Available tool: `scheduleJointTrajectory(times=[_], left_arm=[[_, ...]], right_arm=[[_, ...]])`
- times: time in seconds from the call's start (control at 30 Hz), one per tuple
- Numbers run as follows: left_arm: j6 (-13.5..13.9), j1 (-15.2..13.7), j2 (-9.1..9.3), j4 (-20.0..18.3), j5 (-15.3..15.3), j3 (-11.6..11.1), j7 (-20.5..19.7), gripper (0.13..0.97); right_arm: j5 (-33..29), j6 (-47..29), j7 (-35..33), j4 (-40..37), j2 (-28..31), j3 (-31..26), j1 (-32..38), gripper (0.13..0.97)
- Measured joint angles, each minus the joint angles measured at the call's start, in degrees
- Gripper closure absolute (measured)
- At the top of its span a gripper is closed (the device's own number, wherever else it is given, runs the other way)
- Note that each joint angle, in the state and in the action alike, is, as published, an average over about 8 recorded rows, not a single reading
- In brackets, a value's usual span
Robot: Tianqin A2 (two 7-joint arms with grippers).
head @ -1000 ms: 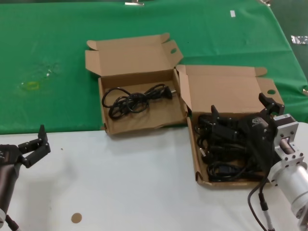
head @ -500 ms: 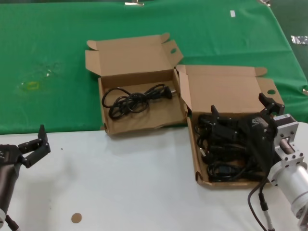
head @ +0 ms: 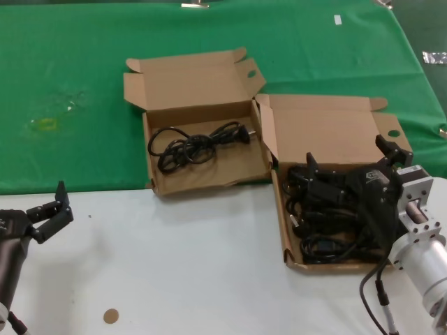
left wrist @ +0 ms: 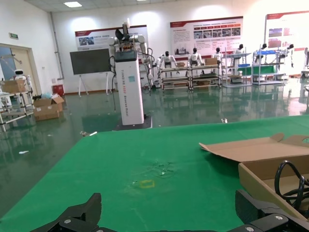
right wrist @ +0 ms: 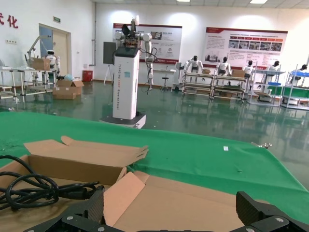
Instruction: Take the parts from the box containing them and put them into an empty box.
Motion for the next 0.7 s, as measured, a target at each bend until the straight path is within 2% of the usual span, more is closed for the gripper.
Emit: scheduleJointTrajectory(times=[0.7], left_arm=[[0.0,0.0,0.00,0.0,0.0,0.0,0.0,0.132]], right_arm=[[0.0,0.0,0.0,0.0,0.0,0.0,0.0,0.129]])
